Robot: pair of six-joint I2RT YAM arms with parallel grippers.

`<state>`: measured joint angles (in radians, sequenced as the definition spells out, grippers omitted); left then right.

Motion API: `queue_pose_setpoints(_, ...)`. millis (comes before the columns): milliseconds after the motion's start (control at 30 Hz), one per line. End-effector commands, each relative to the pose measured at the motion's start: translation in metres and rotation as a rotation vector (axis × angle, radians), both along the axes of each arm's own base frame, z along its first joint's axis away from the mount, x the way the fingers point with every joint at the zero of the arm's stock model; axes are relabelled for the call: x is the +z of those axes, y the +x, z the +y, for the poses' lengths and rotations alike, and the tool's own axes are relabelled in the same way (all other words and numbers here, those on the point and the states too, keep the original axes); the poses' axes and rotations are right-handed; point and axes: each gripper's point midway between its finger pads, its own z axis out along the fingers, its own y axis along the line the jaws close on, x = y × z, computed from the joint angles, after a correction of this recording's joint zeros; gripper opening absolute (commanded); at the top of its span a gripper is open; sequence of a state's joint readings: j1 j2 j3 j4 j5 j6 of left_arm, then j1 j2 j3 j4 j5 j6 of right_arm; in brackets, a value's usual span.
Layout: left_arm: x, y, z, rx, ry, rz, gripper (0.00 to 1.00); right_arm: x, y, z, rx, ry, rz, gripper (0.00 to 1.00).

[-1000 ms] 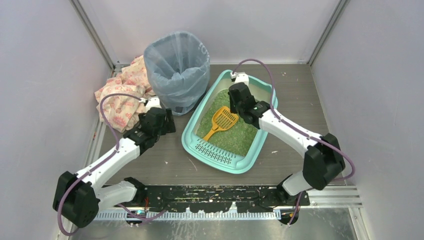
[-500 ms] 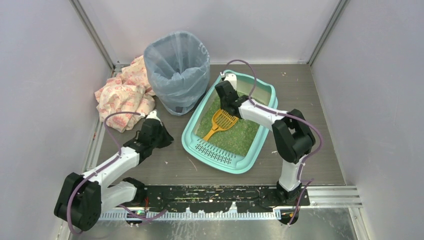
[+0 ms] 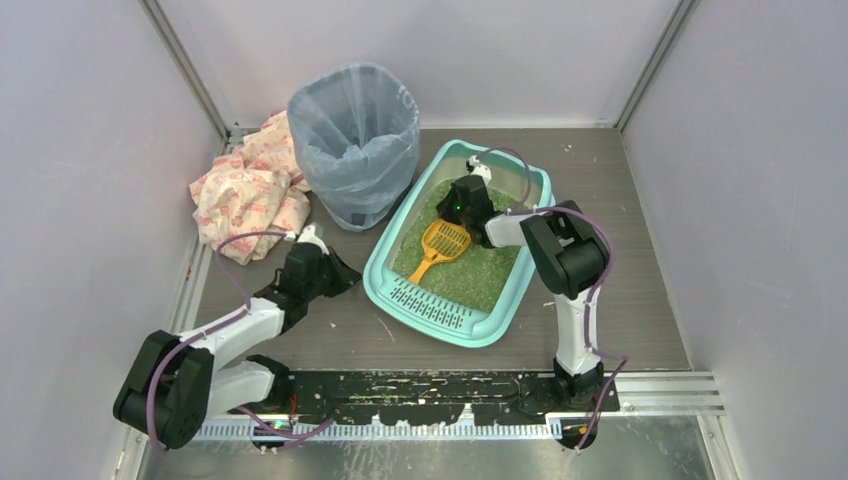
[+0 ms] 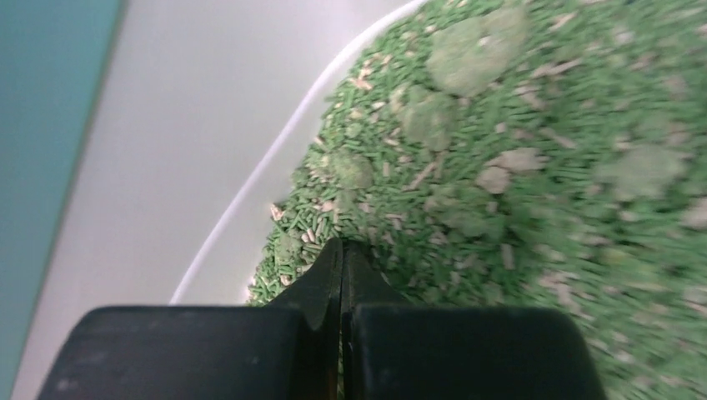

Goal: Clean the litter box

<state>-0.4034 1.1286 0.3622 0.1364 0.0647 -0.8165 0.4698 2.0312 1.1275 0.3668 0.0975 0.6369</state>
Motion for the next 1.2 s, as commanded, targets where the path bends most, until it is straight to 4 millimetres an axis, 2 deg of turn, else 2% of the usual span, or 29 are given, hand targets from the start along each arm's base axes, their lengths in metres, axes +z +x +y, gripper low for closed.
queue_pose_setpoints(0,0.021,0.018,-0.009,0.017,-0.085,-0.102,0.0,0.045,0.01,0.051,0.107,0.251,-0.161,0.01)
queue_pose_setpoints(133,0.01,0.018,-0.011,0.025,-0.102,-0.083,0.0,0.045,0.015,0.053,0.098,0.239,-0.172,0.01)
queue_pose_setpoints(467,-0.012,0.023,-0.03,-0.009,-0.188,-0.031,0.0,0.034,0.026,0.061,0.087,0.251,-0.17,0.01)
queue_pose_setpoints(600,-0.016,0.026,-0.03,0.006,-0.198,-0.035,0.0,0.033,0.028,0.063,0.089,0.248,-0.169,0.01)
queue_pose_setpoints(733,-0.013,0.031,-0.028,0.017,-0.176,-0.044,0.0,0.036,0.028,0.063,0.091,0.243,-0.171,0.01)
queue_pose_setpoints(867,0.0,0.037,-0.021,0.025,-0.118,-0.076,0.0,0.039,0.028,0.064,0.099,0.237,-0.174,0.01)
queue_pose_setpoints(1167,0.01,0.033,-0.039,-0.034,-0.208,-0.081,0.0,0.053,0.036,0.06,0.068,0.226,-0.208,0.01)
